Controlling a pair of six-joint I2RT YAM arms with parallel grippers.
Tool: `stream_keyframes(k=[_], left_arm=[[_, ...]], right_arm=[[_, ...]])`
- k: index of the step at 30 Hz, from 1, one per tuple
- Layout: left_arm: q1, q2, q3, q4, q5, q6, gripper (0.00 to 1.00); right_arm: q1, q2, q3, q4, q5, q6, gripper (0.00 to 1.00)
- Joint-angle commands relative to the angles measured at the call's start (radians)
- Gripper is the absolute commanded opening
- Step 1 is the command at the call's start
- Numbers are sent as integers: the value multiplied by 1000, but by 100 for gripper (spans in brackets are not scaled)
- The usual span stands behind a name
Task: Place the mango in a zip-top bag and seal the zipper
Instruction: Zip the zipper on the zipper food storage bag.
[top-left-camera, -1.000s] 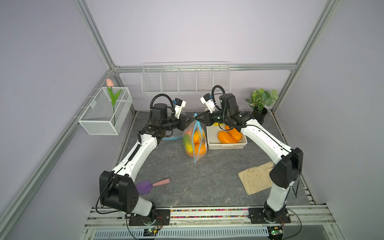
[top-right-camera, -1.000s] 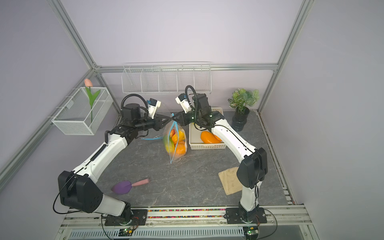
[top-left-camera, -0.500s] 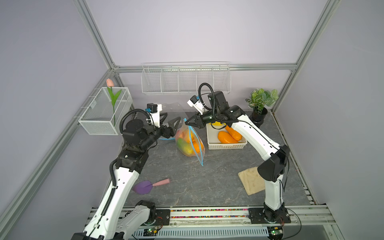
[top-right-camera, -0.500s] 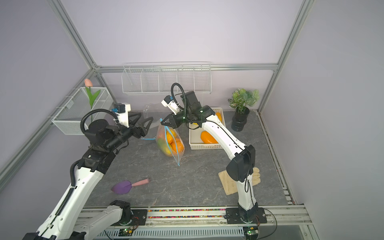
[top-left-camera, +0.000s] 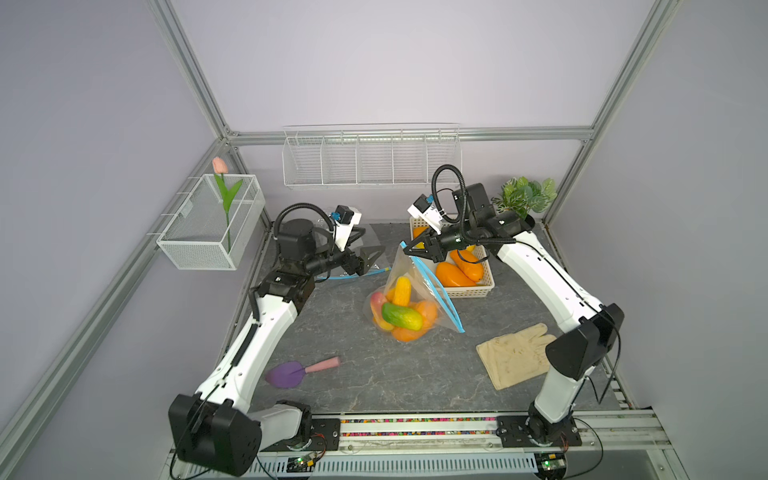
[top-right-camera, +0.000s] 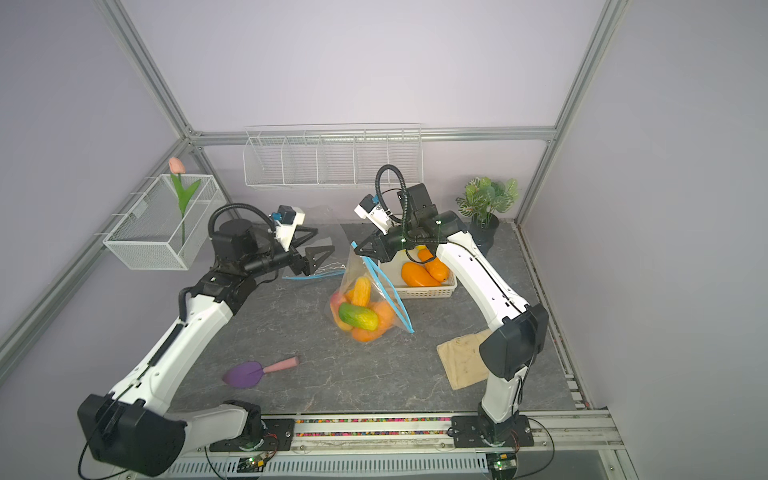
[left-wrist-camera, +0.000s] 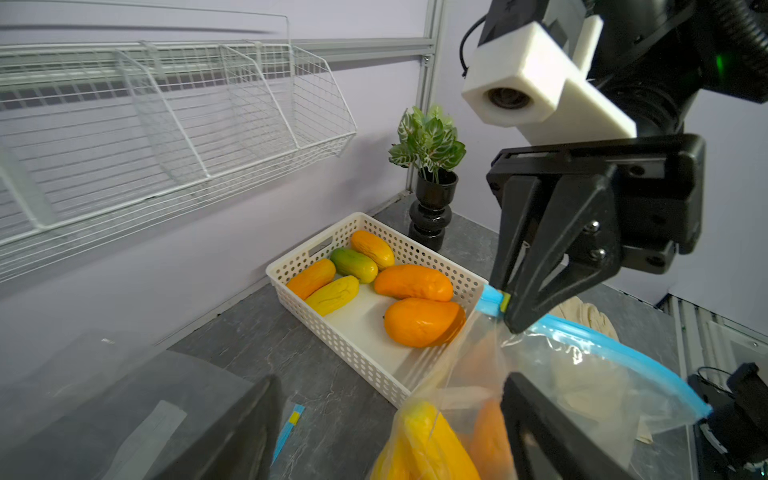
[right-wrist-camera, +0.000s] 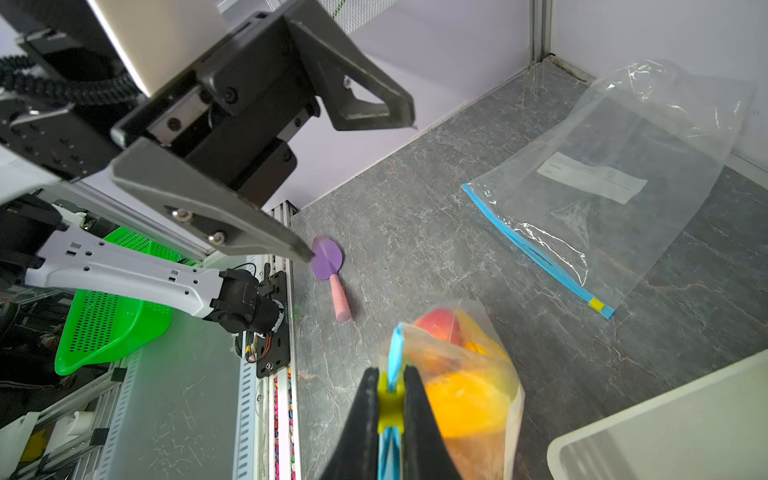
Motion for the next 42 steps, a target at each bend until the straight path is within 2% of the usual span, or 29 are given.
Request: stream_keyframes(k=[1,6,13,16,19,24,27,30,37,39,40,42], left_arm=[[-26,76,116,-161,150,167,83],[-52,182,224,-261,264,246,83],[-59,276,335,-491,418,419,74],[-72,299,361,-585,403,490,72],[-80,318,373,-613,407,507,71],[-138,324,361,-495,269,424,72],[-141,341,372,-445,268,388,71],[-142,360,395,-438,271,383,60],[-142,383,424,-433,282,374,18],[-142,378,423,-421,281,362,3],[-142,376,423,-416,273,355,0],[-141,367,421,-394,252,323,0]], right_arm=[[0,-19,-17,-16,-87,-82,7],[-18,-27,-30,-51,-120,-127,7],[-36,-38,-49,-76,-139,-165,7],[-47,-39,-48,-87,-154,-177,7],[-58,-44,-46,-103,-178,-195,7],[-64,-44,-47,-106,-215,-200,7],[-63,-44,-50,-107,-222,-202,7],[-63,-45,-57,-112,-226,-207,7],[-67,-66,-102,-50,-205,-162,7],[-68,-77,-126,-14,-193,-140,7],[-67,-83,-142,6,-180,-122,7],[-67,-95,-173,43,-145,-96,7]])
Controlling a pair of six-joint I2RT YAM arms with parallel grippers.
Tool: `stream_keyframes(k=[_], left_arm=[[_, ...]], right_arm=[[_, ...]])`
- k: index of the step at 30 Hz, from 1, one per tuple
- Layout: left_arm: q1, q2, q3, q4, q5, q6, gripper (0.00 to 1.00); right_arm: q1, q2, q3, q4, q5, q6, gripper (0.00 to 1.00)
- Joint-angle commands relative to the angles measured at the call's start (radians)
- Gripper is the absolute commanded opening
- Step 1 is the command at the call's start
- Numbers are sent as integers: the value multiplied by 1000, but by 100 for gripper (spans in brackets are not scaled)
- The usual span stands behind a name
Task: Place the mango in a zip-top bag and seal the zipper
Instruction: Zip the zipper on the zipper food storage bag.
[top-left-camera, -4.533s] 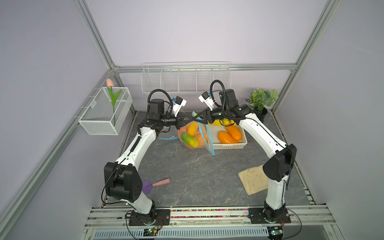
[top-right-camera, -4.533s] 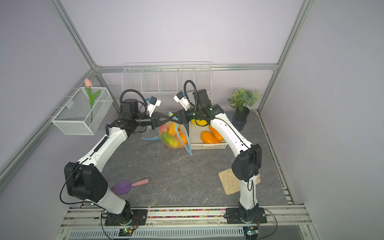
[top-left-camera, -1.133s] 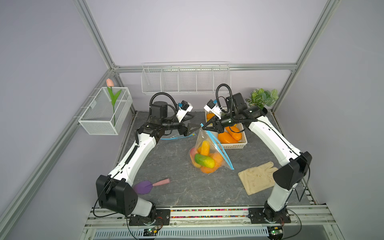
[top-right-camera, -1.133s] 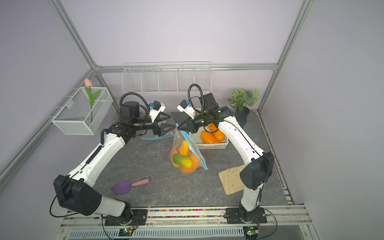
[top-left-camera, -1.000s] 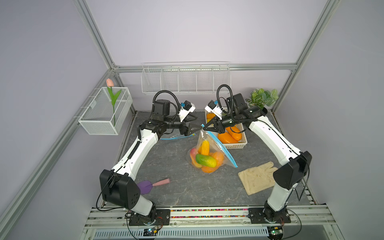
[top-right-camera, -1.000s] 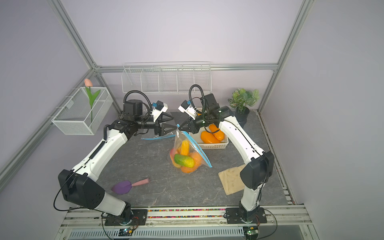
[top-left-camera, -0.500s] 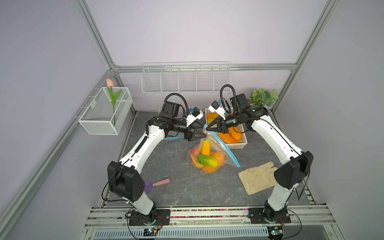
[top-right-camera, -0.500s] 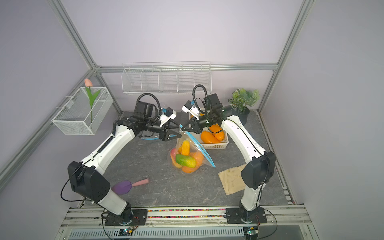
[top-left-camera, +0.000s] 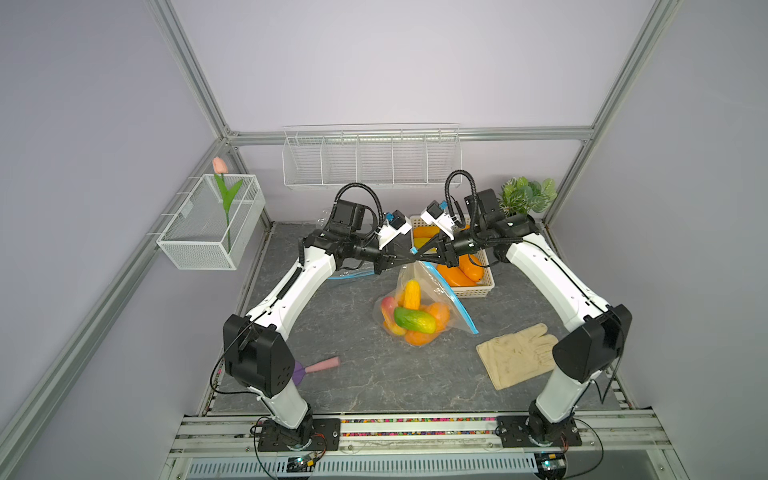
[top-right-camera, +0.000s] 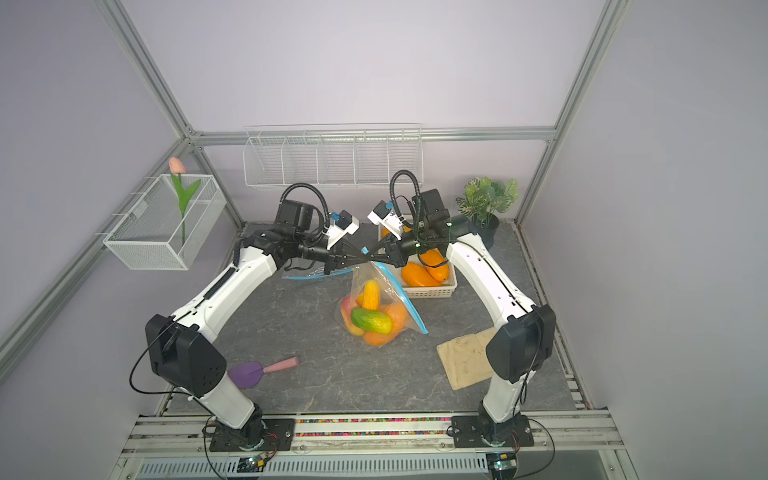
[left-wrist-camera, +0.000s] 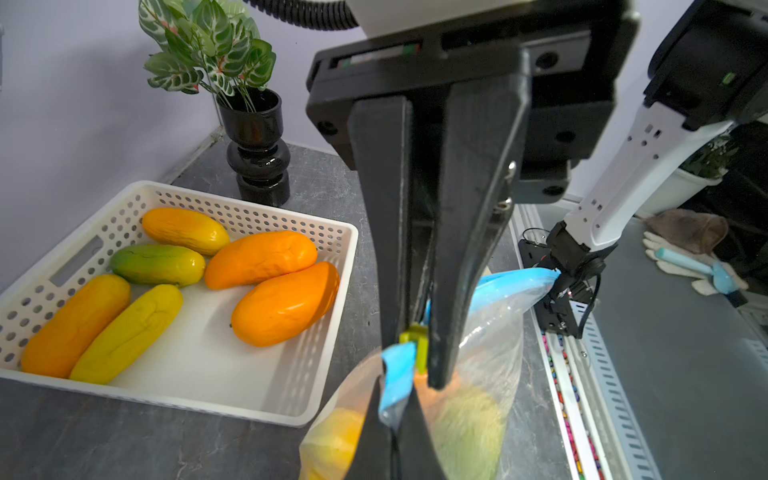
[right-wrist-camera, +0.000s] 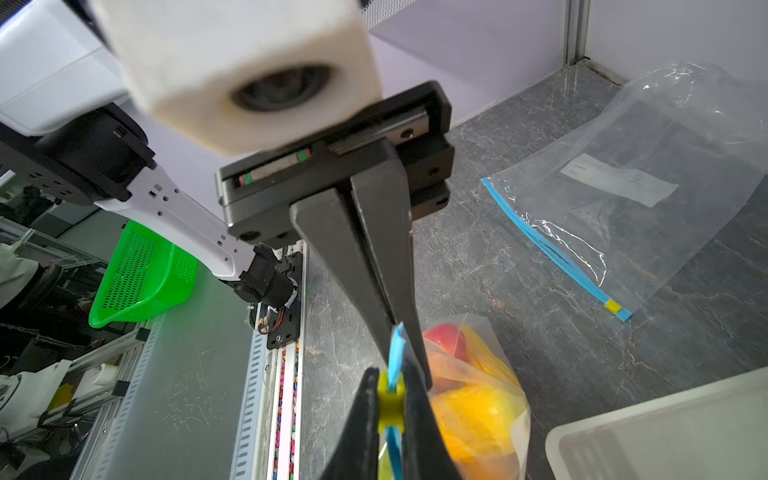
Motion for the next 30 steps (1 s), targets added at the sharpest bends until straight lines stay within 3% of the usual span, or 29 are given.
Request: stream_keyframes(k=[1,6,12,20,25,30], left_arm=[[10,-13,29,80,-39,-37,0],[25,-55,-12,201,-100,-180,0],[25,-103,-74,290,-173,-265,0],[26,-165,-139,341,-305,-321,0],[29,-200,-175,357,-369,-326,0],[35,-234,-199,363,-509,-372,0]], right_arm=[[11,-55,-67,57,18,62,7],[10,-108,-181,189,60,137,7],[11,-134,-242,267,134,204,7],[9,-153,-247,172,277,206,7],[5,-174,-265,147,294,216,7],[-8,-201,-286,121,326,253,7]])
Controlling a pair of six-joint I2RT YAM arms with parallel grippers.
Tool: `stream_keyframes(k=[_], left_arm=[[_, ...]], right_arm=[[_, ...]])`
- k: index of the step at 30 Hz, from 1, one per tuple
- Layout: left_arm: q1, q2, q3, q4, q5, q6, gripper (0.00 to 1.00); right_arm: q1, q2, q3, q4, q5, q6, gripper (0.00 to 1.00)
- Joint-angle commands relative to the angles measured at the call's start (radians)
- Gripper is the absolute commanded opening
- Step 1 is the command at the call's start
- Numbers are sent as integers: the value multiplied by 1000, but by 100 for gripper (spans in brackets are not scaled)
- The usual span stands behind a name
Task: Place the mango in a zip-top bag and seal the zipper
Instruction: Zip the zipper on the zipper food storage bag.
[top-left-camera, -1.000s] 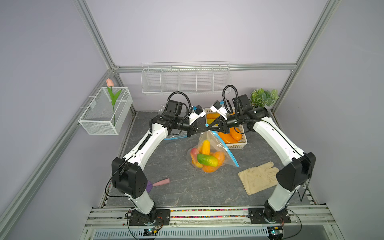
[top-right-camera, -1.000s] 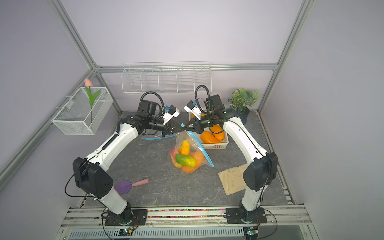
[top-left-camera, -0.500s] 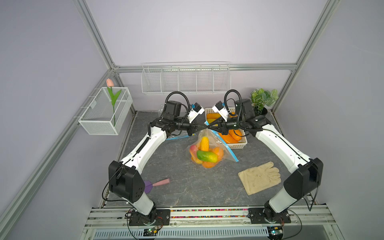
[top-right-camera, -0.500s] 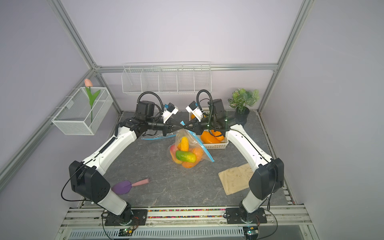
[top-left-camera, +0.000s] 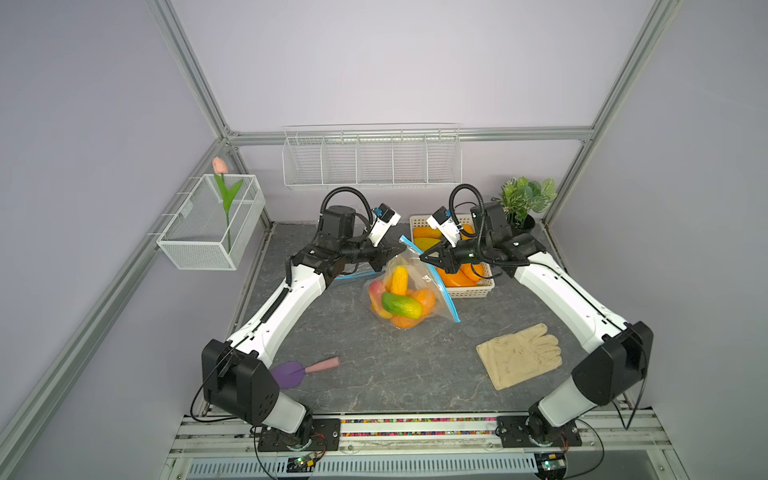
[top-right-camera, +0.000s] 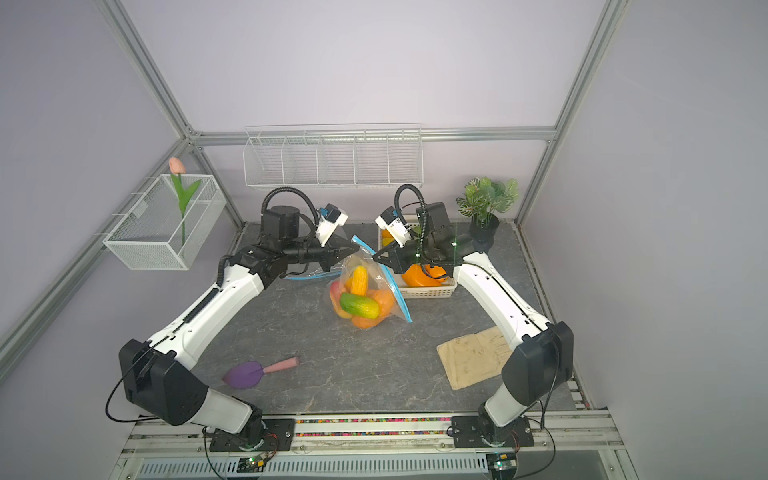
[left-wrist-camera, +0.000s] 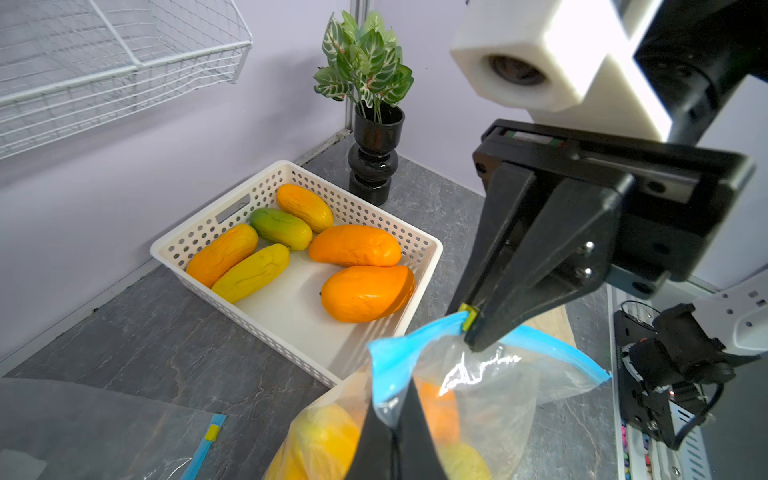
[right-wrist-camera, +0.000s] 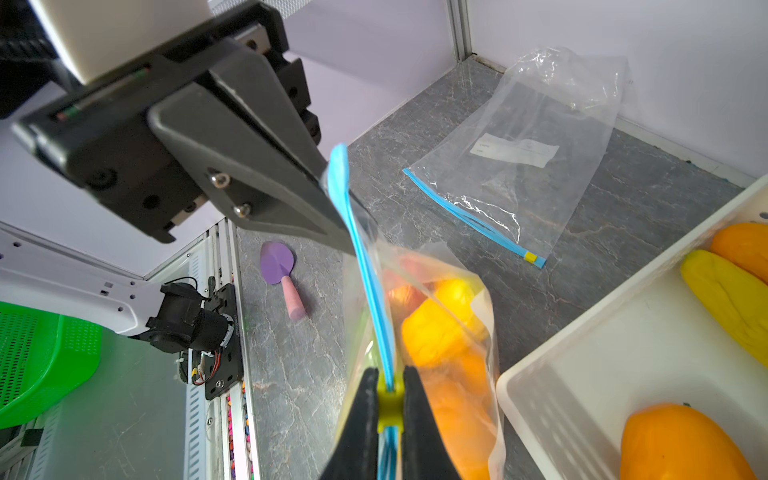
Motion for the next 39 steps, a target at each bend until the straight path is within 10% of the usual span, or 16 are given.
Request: stream_keyframes(k=[1,13,29,35,39], left_arm=[[39,-62,-6,88,-203,-59,0],[61,-175,-40,95,-539,-198,0],[110,-257,-65,80,-636,-310,0],[115,-316,-89,10,-918,-382,0],[213,-308,-60,-138,-1141,-503,0]], right_arm=[[-26,-47,-43,-110,59,36,7],[-64,-136,-171,-121,94,36,7],[-81,-202,-268,-1,-35,121,8],[-45,-216,-295,241,-51,281,69],[-48,-245,-348,298,-2,294,91]])
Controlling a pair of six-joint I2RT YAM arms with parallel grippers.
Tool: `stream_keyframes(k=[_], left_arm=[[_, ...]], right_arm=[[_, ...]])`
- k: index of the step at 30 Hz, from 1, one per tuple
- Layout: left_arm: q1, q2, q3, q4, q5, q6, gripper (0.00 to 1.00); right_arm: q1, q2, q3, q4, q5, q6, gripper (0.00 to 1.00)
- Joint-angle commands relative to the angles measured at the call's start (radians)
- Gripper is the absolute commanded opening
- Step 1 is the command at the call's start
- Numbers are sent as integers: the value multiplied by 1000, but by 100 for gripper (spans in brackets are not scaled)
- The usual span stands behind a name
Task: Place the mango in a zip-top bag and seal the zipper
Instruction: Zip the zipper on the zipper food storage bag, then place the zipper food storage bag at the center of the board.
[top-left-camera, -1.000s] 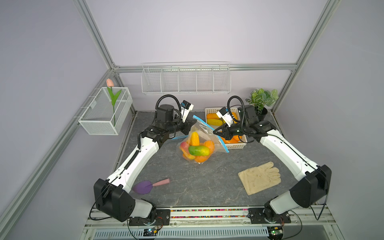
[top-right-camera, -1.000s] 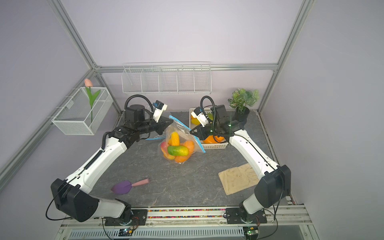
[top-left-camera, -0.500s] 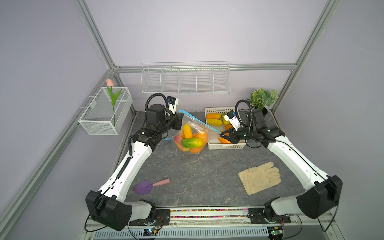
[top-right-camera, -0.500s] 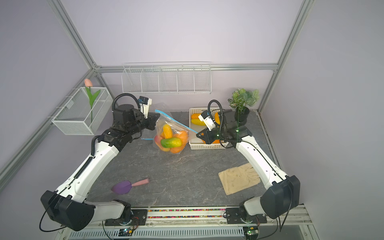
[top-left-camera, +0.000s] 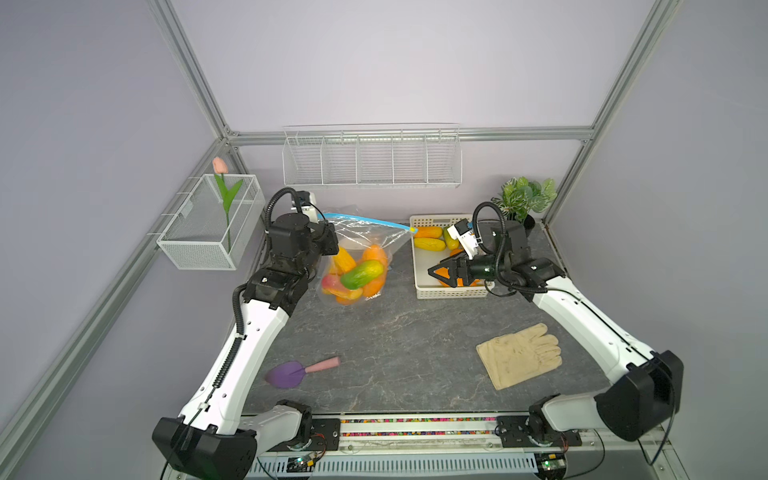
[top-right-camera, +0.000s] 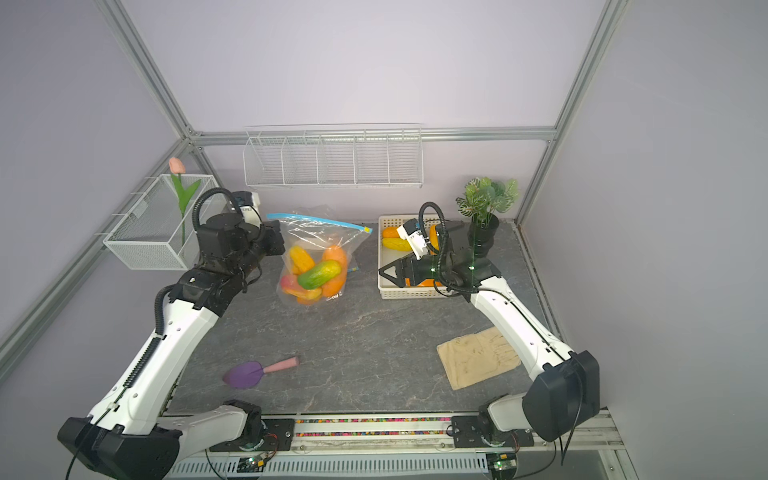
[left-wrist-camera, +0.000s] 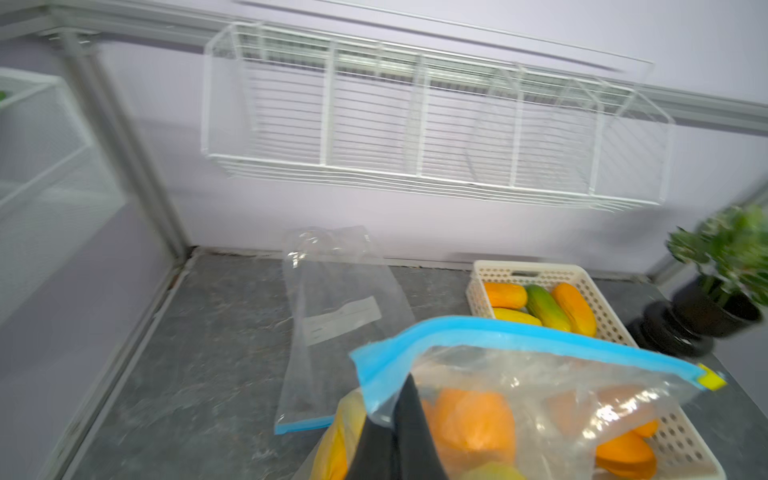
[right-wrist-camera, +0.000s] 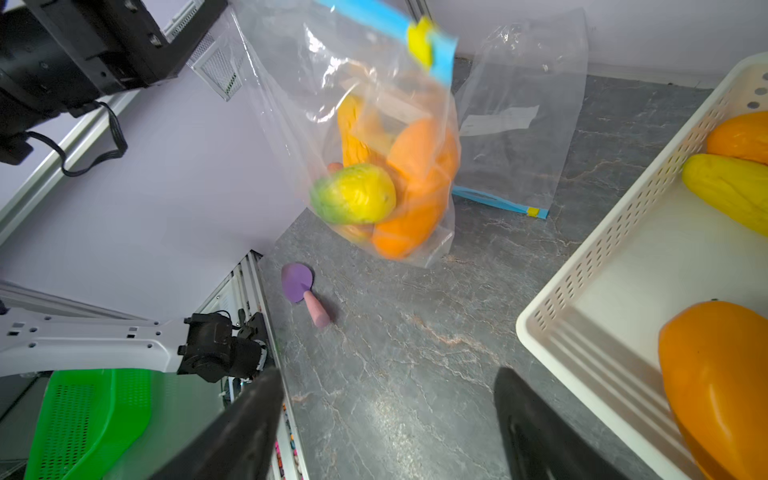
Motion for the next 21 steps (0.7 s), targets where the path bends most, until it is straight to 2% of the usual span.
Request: stream_keyframes(k=[1,5,8,10,11,17,21], left_arm=[[86,-4,19,-101,-296,-134,0],[181,0,-36,-103,-333,-195,0],[196,23,-83,-55,-411,-214,0],[196,60,-99,-35,-394,-208,14],[196,82,-92,-51,-391,-216,16],[196,109,-93,-49,-358,-223,6],[196,91,-95,-57,-343,-231,12]], right_arm=[[3,-42,-42,82,27,44,94],[3,-52,-82,67,61,22,97],[2,-64,-110,52,88,-2,98],[3,-69,-122,38,106,-19,99],[3,-73,-126,31,116,-23,99],[0,-86,-148,18,131,-43,99],[0,-78,-154,17,139,-41,99]])
